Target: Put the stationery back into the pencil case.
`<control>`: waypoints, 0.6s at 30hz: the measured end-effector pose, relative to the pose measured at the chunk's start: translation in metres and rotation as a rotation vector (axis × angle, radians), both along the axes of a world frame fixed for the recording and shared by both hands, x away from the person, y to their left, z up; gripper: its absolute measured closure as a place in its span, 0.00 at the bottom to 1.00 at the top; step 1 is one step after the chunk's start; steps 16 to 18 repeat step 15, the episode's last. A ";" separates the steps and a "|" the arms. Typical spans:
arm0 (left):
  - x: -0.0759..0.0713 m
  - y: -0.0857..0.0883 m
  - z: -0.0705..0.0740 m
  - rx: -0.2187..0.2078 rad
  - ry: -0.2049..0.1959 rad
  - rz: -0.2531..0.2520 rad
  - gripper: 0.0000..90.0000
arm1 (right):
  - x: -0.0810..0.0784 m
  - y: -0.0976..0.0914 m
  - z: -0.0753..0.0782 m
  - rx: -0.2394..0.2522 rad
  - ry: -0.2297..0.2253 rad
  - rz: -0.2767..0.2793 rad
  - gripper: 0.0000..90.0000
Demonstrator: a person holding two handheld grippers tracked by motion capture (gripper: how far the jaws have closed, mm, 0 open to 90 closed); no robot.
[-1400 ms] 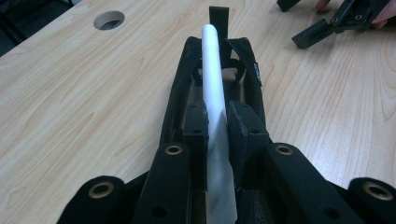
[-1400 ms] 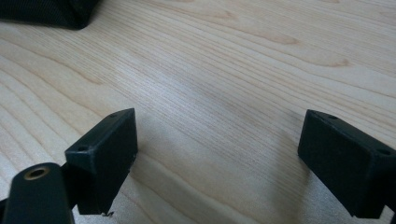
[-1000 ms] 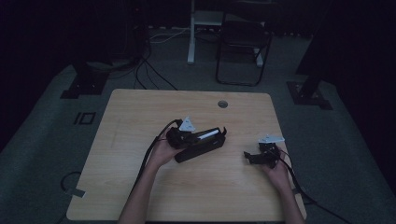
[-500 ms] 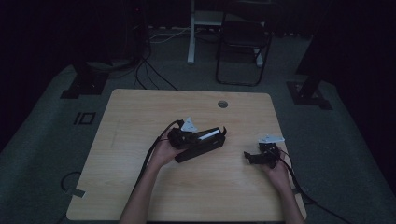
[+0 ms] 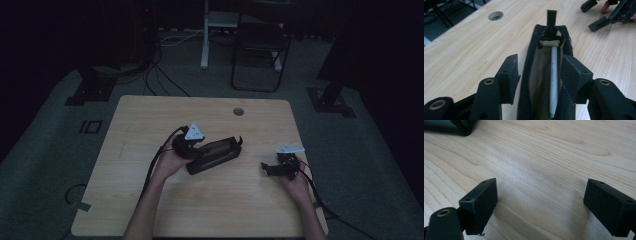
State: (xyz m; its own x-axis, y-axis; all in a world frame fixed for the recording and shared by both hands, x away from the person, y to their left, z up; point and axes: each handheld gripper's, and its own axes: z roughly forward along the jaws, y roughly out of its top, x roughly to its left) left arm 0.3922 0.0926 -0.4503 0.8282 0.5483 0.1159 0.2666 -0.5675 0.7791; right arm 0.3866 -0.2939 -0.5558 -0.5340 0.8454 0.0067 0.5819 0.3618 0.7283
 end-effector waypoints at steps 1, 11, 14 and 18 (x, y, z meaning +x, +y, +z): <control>-0.001 0.002 0.001 0.000 -0.003 0.005 0.53 | 0.000 0.000 0.000 0.000 0.000 0.000 0.13; -0.011 0.029 0.004 -0.002 -0.028 0.050 0.52 | 0.000 0.000 0.000 0.001 0.000 -0.001 0.13; -0.011 0.039 0.002 0.006 -0.024 0.077 0.51 | 0.000 0.000 0.000 -0.001 -0.001 0.001 0.13; -0.010 0.044 0.001 0.013 -0.022 0.087 0.51 | 0.001 0.000 0.000 -0.001 0.000 -0.001 0.13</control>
